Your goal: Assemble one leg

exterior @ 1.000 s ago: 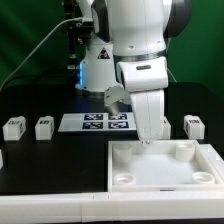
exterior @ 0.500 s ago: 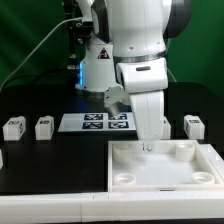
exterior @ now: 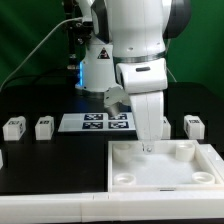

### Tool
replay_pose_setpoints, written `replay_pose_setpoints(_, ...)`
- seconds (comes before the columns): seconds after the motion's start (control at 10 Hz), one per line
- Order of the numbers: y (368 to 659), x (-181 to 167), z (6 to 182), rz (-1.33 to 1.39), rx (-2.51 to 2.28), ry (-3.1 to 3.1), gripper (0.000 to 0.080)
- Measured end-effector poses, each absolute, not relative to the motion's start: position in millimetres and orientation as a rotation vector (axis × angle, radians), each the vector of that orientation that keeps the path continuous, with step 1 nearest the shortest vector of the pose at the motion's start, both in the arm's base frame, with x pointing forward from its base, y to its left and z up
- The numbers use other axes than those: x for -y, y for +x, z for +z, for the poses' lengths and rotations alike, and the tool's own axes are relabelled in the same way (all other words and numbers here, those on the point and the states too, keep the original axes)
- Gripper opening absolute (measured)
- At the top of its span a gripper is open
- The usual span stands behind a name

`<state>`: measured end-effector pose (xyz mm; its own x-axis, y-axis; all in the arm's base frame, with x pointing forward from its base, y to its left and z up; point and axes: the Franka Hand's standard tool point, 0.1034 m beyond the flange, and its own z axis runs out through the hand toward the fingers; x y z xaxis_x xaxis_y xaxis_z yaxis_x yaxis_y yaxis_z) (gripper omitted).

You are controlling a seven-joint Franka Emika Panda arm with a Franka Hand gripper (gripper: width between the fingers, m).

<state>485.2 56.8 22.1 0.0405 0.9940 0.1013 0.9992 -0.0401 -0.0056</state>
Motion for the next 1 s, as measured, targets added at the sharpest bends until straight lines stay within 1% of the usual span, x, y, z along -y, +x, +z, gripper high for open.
replay_pose_setpoints(0.5, 485.3, -56.0, 22.8, -0.107, 2.123, -2.213, 0.0649)
replay_pose_setpoints(0.7, 481.6, -50.5, 36.0, -0.109, 2.116, -2.246, 0.0649)
replay_pose_setpoints(0.9, 466.4, -48.1, 58.3, -0.102, 2.083, -2.318, 0.0649)
replay_pose_setpoints(1.0, 455.9, -49.9, 64.3, -0.094, 2.050, -2.356, 0.0649)
